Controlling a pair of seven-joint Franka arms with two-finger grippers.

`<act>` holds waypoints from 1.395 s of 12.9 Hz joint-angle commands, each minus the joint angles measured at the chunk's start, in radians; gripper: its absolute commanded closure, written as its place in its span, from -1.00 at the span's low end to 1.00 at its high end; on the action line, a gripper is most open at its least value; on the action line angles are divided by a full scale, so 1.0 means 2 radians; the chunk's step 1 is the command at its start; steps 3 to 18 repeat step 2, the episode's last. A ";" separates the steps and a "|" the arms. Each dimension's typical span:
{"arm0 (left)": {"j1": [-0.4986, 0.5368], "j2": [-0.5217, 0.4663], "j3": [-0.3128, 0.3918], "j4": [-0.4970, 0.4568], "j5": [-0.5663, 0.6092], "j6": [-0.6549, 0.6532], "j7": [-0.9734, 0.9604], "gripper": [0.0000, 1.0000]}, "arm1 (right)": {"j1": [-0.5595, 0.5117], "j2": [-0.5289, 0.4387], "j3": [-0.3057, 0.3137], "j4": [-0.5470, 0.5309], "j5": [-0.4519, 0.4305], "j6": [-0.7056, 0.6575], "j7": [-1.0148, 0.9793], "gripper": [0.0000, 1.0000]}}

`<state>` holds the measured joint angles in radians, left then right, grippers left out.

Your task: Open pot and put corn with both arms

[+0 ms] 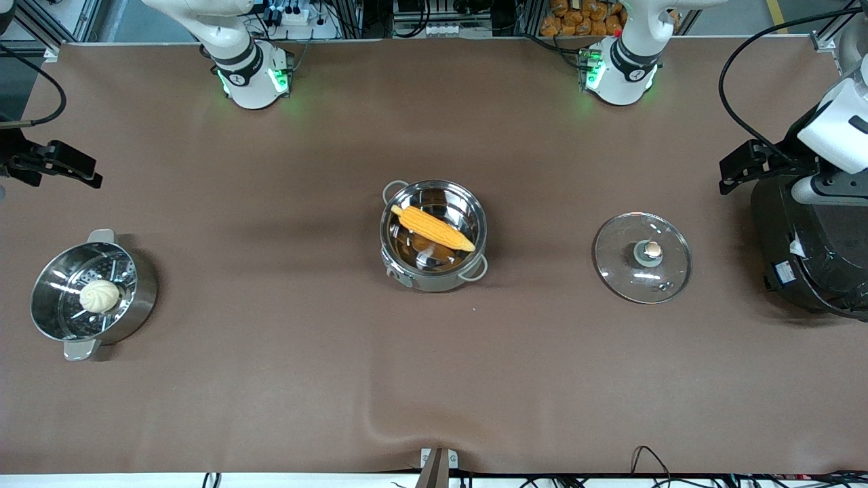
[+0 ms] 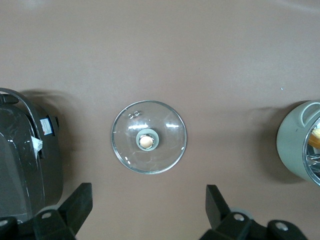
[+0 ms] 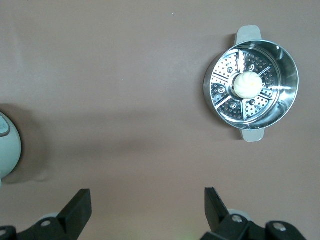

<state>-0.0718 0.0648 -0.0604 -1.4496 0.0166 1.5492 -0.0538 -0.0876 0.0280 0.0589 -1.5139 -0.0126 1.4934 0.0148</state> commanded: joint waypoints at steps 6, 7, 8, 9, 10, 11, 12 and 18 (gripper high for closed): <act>0.002 -0.006 -0.004 0.002 0.006 -0.012 -0.001 -1.00 | -0.011 -0.006 0.011 -0.005 -0.011 0.005 -0.010 -1.00; 0.002 -0.006 -0.004 0.002 0.006 -0.012 -0.001 -1.00 | -0.011 -0.006 0.011 -0.005 -0.011 0.005 -0.010 -1.00; 0.002 -0.006 -0.004 0.002 0.006 -0.012 -0.001 -1.00 | -0.011 -0.006 0.011 -0.005 -0.011 0.005 -0.010 -1.00; 0.002 -0.006 -0.004 0.002 0.006 -0.012 -0.001 -1.00 | -0.011 -0.006 0.011 -0.005 -0.011 0.005 -0.010 -1.00; 0.002 -0.006 -0.004 0.002 0.006 -0.012 -0.001 -1.00 | -0.011 -0.006 0.011 -0.005 -0.011 0.005 -0.010 -1.00; 0.002 -0.006 -0.004 0.002 0.006 -0.012 -0.001 -1.00 | -0.011 -0.006 0.011 -0.005 -0.011 0.005 -0.010 -1.00; 0.002 -0.006 -0.004 0.002 0.006 -0.012 -0.001 -1.00 | -0.011 -0.006 0.011 -0.005 -0.011 0.005 -0.010 -1.00; 0.002 -0.006 -0.004 0.002 0.006 -0.012 -0.001 -1.00 | -0.011 -0.006 0.011 -0.005 -0.011 0.005 -0.010 -1.00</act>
